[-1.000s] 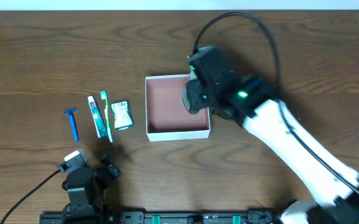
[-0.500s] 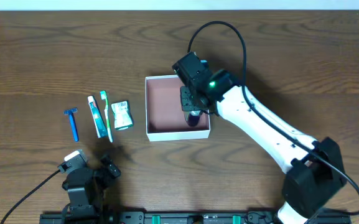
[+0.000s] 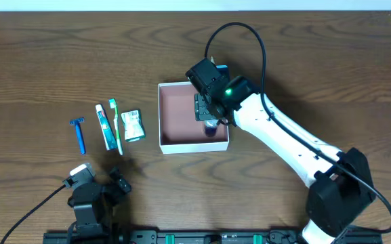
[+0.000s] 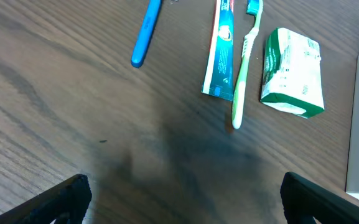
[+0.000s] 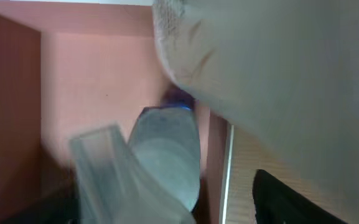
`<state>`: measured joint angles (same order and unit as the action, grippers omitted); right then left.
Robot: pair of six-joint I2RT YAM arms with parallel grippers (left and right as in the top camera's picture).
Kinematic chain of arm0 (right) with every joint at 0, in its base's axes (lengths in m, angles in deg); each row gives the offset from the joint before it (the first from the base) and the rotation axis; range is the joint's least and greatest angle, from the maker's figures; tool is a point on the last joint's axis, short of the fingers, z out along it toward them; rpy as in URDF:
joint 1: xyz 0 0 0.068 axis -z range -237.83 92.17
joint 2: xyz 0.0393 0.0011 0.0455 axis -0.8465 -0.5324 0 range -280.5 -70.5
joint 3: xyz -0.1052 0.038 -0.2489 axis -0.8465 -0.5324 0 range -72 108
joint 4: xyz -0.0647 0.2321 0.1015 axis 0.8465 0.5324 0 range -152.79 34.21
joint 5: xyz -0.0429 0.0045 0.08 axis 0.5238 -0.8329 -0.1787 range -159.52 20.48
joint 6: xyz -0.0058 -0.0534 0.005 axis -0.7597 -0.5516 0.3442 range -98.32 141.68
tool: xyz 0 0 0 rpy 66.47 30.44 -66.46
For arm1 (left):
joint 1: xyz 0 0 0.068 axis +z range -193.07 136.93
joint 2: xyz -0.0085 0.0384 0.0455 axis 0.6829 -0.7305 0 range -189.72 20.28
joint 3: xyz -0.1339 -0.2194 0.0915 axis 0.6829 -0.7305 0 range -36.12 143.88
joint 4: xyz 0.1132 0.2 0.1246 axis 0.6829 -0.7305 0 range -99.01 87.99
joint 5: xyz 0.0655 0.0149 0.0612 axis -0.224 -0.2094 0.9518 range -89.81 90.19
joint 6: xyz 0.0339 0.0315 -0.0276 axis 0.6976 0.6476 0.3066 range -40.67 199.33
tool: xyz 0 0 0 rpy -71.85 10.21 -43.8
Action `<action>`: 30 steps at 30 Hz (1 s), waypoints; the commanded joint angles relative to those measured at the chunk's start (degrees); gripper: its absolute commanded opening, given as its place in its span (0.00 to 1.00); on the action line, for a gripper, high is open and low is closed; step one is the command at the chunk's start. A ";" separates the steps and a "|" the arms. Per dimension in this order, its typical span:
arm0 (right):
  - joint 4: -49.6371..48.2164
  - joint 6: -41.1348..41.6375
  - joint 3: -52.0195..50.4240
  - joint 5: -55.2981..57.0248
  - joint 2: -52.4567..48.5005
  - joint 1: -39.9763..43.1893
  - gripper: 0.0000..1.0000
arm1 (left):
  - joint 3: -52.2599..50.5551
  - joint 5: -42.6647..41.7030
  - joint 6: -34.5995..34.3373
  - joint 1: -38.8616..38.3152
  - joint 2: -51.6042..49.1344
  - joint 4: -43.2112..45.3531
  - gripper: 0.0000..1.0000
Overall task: Pack container
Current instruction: 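Carry the bottle into the box beside the lotion tube, release, then raise the right gripper and retract it to the right side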
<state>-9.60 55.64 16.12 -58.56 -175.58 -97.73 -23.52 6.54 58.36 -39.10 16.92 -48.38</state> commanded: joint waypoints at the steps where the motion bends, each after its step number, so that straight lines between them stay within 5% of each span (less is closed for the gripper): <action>1: 0.15 -2.73 0.72 0.85 4.90 -0.35 0.76 | -1.36 -0.13 0.76 -0.17 0.39 -1.92 0.98; 8: 2.25 -6.40 0.72 2.78 19.12 4.55 0.89 | -1.36 -0.13 0.74 -0.17 0.39 -1.92 0.98; 15: 6.75 -5.03 0.70 2.95 31.43 22.53 0.99 | -1.36 -0.13 0.76 -0.17 0.39 -1.92 0.98; 21: 9.09 -3.78 0.70 0.39 34.73 35.63 0.99 | -1.36 5.33 2.64 -0.17 0.39 -1.90 0.98; 24: 9.81 -3.78 0.70 0.39 34.69 38.07 0.99 | -1.36 12.85 3.56 -0.17 0.39 -1.95 0.98; 30: 11.67 -3.80 0.70 0.42 34.67 38.40 0.99 | -1.36 13.03 3.54 -0.17 0.39 -1.57 0.98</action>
<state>1.52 51.22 16.36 -57.77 -140.96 -59.77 -23.52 15.89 59.86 -39.10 16.92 -48.18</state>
